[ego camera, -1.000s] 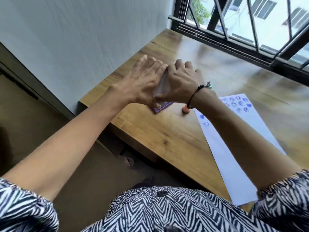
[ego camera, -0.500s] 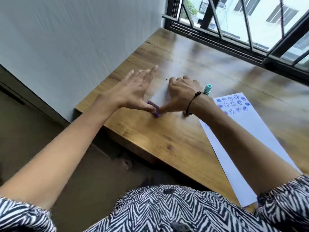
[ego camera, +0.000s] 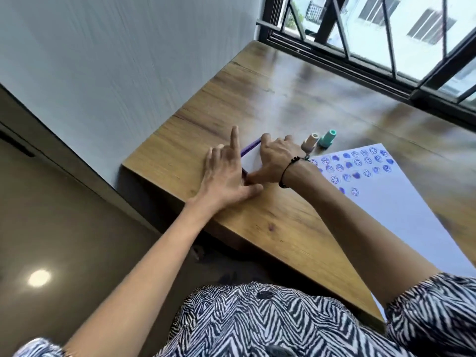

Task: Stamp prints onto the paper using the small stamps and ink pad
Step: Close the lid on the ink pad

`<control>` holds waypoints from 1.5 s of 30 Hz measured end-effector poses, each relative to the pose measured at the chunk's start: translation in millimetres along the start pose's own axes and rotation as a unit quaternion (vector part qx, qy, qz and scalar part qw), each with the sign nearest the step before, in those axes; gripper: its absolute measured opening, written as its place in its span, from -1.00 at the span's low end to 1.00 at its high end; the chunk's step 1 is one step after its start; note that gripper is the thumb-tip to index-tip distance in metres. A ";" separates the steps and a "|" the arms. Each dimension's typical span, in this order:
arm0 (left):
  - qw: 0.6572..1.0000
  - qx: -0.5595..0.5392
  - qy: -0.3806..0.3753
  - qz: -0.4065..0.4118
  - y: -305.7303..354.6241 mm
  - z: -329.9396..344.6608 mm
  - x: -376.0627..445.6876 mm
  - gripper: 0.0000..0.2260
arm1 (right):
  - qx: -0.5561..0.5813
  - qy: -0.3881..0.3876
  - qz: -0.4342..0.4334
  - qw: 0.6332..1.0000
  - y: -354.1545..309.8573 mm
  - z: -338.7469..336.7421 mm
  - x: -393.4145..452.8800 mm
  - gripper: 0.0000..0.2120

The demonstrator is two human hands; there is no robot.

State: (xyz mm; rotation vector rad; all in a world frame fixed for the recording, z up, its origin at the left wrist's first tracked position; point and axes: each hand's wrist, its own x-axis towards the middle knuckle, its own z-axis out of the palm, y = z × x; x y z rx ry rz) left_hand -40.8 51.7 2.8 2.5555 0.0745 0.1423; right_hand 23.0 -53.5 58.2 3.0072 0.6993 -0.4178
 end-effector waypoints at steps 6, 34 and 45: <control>1.000 -0.014 0.026 0.000 -1.3 3.9 -2.7 0.08 | 0.017 0.000 0.004 1.000 -0.9 3.7 2.2 -0.29; 0.998 0.012 0.058 -0.006 -0.2 7.5 -5.9 0.01 | 0.054 -0.006 -0.026 0.998 11.6 4.5 7.5 -0.33; 0.999 0.018 0.027 -0.018 -0.5 3.6 -3.7 0.05 | 0.051 -0.028 -0.049 0.997 12.6 -7.6 10.5 -0.34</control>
